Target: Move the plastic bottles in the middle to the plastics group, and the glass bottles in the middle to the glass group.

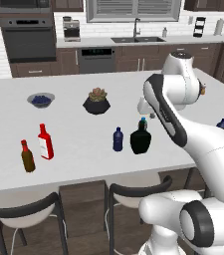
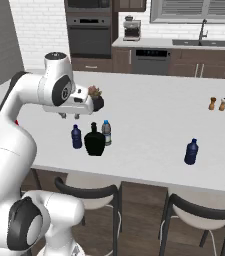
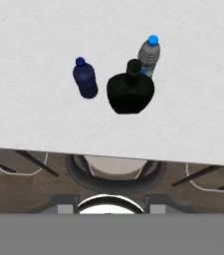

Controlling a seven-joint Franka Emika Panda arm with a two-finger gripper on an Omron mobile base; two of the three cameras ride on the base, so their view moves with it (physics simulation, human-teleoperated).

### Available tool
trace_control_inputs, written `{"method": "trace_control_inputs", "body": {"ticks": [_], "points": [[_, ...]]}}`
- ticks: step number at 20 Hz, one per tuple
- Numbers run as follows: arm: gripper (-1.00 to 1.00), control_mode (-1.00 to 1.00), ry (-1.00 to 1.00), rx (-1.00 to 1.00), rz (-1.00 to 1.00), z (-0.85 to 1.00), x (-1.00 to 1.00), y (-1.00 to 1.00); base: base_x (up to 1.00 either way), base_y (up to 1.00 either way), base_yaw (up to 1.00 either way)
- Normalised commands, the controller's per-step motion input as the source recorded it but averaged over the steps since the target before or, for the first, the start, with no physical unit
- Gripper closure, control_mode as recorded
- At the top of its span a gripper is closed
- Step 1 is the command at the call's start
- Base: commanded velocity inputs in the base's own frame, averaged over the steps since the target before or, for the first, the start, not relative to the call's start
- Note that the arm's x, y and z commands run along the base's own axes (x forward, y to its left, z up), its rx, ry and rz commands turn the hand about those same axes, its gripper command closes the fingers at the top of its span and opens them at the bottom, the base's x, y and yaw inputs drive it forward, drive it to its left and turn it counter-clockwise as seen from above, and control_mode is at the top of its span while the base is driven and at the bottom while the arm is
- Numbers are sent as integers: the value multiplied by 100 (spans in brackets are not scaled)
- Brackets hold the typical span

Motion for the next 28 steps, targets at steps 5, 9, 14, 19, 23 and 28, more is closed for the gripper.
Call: {"method": "trace_control_inputs", "body": {"ticks": [5,9,14,19,23,28], "points": [[-100,-100,1,-5,0,-13,-2,-5,0,0,0],[-100,-100,6,-23,0,-64,18,-11,0,0,0],[-100,-100,1,-11,0,-63,67,0,0,0,0],[-100,-100,-2,2,0,-22,57,-6,0,0,0],[-100,-100,-4,11,0,-13,38,-14,0,0,0],[-100,-100,0,19,0,-13,54,-8,0,0,0]]}}
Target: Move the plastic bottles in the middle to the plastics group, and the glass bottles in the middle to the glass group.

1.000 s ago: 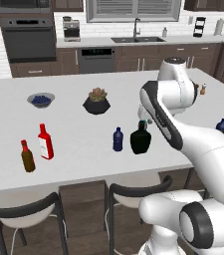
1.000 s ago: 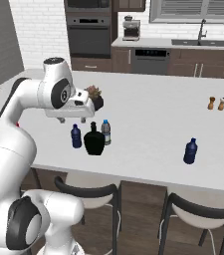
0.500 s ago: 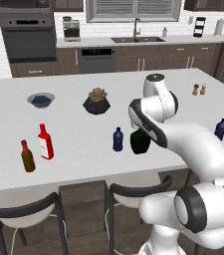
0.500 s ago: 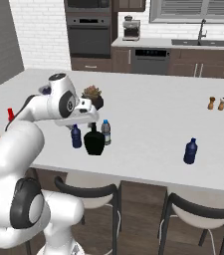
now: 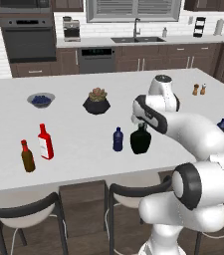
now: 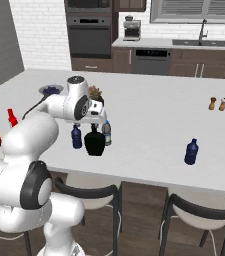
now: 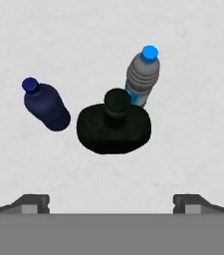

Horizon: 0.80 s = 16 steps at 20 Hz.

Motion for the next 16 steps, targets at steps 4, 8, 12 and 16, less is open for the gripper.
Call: {"method": "trace_control_inputs", "body": {"ticks": [4,8,12,16], "points": [[-100,-100,0,17,0,-12,50,0,0,0,0],[-100,-100,0,5,0,-19,33,0,0,0,0],[-100,-100,0,0,0,-27,21,0,0,0,0],[-100,-100,0,0,0,-28,6,0,0,0,0]]}}
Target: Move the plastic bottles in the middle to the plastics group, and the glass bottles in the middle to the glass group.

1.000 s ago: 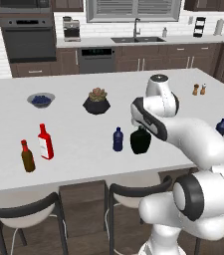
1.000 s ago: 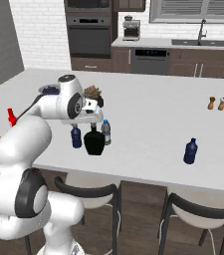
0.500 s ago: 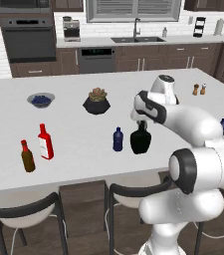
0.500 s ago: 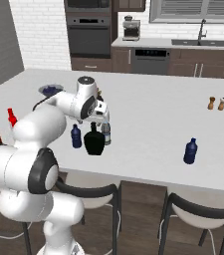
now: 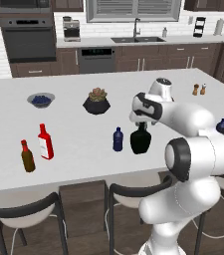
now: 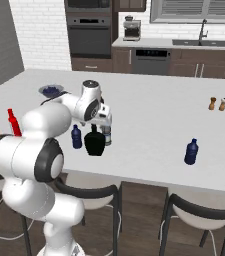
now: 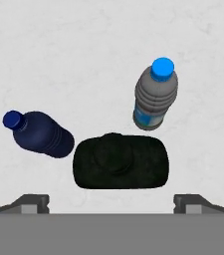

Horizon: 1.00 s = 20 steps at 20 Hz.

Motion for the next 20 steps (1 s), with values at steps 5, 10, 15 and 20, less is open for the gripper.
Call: {"method": "trace_control_inputs", "body": {"ticks": [5,10,15,20], "points": [[-100,-100,0,0,0,-20,7,0,0,0,0],[-100,-100,0,0,0,-16,12,0,0,0,0],[-100,-100,0,0,0,-9,25,0,0,0,0],[-100,-100,0,0,0,-3,28,0,0,0,0]]}}
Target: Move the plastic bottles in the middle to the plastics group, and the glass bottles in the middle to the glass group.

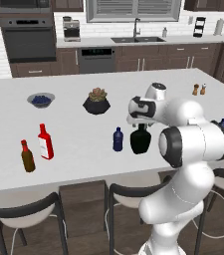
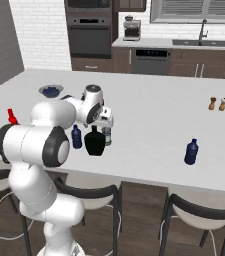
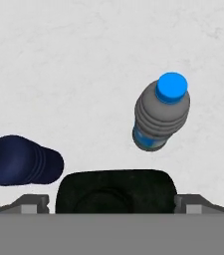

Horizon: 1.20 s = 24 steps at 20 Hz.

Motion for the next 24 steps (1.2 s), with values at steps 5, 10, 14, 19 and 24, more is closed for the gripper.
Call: {"method": "trace_control_inputs", "body": {"ticks": [5,10,14,19,24], "points": [[-100,-100,0,0,0,-11,6,0,0,0,0],[100,-100,2,0,0,-25,-6,1,0,0,0],[100,-100,0,0,0,-9,-9,0,0,0,0],[100,-100,-1,2,0,5,-46,0,0,0,0],[100,-100,-3,1,0,24,-58,-2,0,0,0]]}}
